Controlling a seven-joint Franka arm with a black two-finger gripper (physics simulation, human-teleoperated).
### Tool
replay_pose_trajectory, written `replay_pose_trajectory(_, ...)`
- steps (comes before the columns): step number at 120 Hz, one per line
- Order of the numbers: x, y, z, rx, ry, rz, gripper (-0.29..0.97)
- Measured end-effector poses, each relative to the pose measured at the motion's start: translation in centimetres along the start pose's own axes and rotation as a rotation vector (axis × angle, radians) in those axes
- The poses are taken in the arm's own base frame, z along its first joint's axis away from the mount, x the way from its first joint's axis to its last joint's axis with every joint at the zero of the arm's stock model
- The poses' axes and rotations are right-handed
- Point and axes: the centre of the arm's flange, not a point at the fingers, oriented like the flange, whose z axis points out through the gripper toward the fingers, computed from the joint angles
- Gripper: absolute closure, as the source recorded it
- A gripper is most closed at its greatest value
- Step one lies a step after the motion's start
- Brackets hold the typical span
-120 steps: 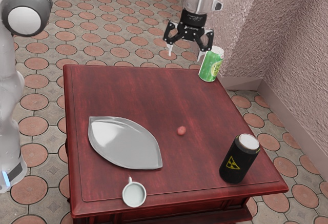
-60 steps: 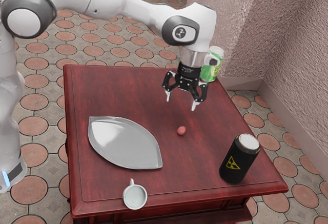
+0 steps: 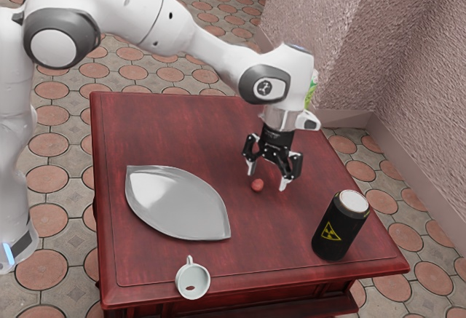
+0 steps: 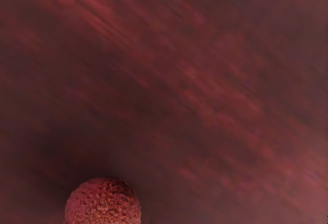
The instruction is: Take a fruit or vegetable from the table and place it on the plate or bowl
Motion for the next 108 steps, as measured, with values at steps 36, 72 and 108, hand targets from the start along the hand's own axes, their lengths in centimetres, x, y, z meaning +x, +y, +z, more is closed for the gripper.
replay_pose_trajectory(36,-0.2,-0.8,1.1,-0.003,-0.006,0.038,0.06)
replay_pose_trajectory(72,-0.1,-1.2,1.7,0.004,-0.008,0.055,0.37)
replay_pose_trajectory(108,-0.4,-1.2,1.7,0.001,-0.009,0.068,0.46)
